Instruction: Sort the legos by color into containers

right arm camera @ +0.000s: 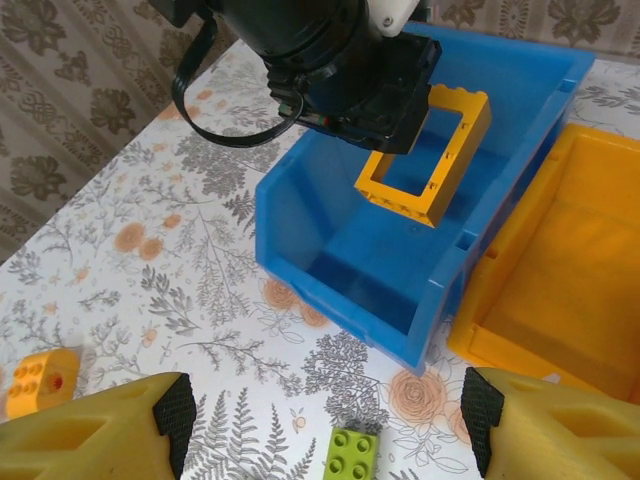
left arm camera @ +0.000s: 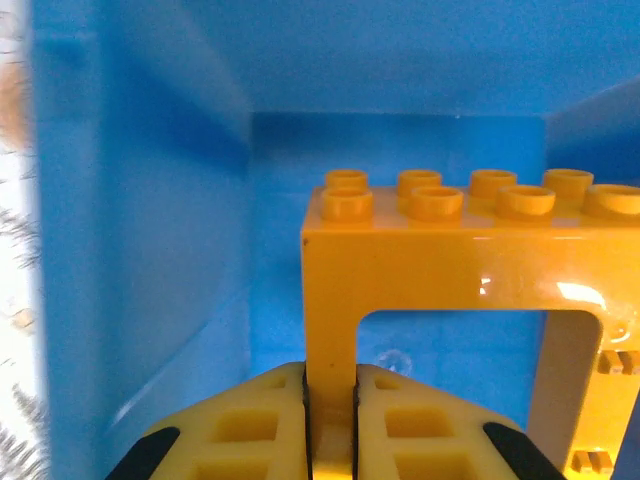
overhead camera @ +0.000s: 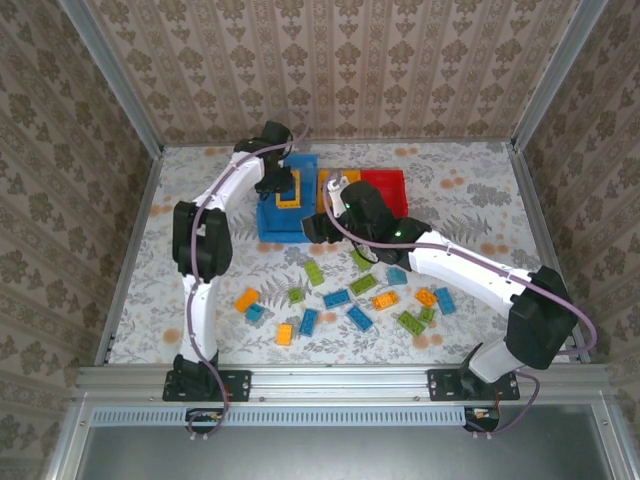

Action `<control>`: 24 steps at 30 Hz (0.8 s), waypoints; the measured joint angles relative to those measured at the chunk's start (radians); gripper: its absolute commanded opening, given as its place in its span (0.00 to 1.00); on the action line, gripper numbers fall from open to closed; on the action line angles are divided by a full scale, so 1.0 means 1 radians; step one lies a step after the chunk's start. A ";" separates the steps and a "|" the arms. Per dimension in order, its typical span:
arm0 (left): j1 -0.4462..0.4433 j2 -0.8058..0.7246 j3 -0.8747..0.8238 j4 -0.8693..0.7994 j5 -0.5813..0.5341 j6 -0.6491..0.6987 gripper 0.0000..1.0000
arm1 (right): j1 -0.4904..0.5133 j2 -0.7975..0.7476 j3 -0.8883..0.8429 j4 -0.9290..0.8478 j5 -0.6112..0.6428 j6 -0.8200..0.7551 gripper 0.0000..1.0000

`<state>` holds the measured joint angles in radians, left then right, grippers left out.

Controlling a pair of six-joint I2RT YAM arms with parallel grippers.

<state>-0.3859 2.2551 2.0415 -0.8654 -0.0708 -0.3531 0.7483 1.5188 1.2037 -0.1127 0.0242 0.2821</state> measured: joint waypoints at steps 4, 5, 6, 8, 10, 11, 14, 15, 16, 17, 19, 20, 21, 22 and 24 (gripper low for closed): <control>-0.001 0.060 0.047 0.013 0.043 0.003 0.16 | -0.001 0.002 0.007 0.000 0.018 0.000 0.74; -0.001 0.070 0.052 0.019 0.053 0.002 0.17 | -0.002 0.002 0.007 0.000 0.023 0.000 0.75; -0.002 0.080 0.056 0.023 0.064 0.002 0.19 | -0.004 0.002 0.007 -0.003 0.027 0.000 0.75; -0.002 0.095 0.062 0.031 0.082 -0.001 0.25 | -0.011 -0.003 0.000 -0.003 0.041 0.001 0.76; -0.002 0.105 0.064 0.039 0.096 -0.009 0.34 | -0.023 -0.022 -0.019 -0.011 0.058 0.001 0.76; -0.002 0.106 0.064 0.040 0.101 -0.013 0.37 | -0.029 -0.033 -0.031 -0.018 0.064 0.002 0.76; -0.002 0.106 0.068 0.039 0.110 -0.023 0.42 | -0.059 -0.089 -0.085 -0.043 0.089 0.010 0.76; -0.002 0.106 0.069 0.041 0.113 -0.024 0.42 | -0.071 -0.112 -0.104 -0.058 0.098 0.016 0.76; -0.002 0.106 0.069 0.041 0.113 -0.025 0.43 | -0.085 -0.137 -0.124 -0.072 0.107 0.027 0.76; -0.002 0.106 0.069 0.041 0.114 -0.026 0.43 | -0.097 -0.158 -0.138 -0.085 0.114 0.035 0.76; -0.002 0.104 0.068 0.040 0.113 -0.031 0.45 | -0.122 -0.206 -0.169 -0.122 0.134 0.062 0.76; -0.002 0.098 0.062 0.042 0.113 -0.036 0.47 | -0.135 -0.227 -0.180 -0.142 0.145 0.080 0.76; -0.002 0.085 0.051 0.041 0.113 -0.042 0.49 | -0.148 -0.246 -0.188 -0.164 0.155 0.103 0.75; -0.002 0.068 0.036 0.041 0.113 -0.050 0.49 | -0.163 -0.266 -0.196 -0.191 0.164 0.130 0.75; -0.002 0.006 -0.011 0.043 0.112 -0.069 0.51 | -0.190 -0.294 -0.203 -0.248 0.183 0.185 0.74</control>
<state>-0.3882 2.2616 2.0304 -0.8223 0.0414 -0.4217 0.5579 1.2251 1.0008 -0.3611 0.2073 0.4667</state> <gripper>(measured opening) 0.495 0.746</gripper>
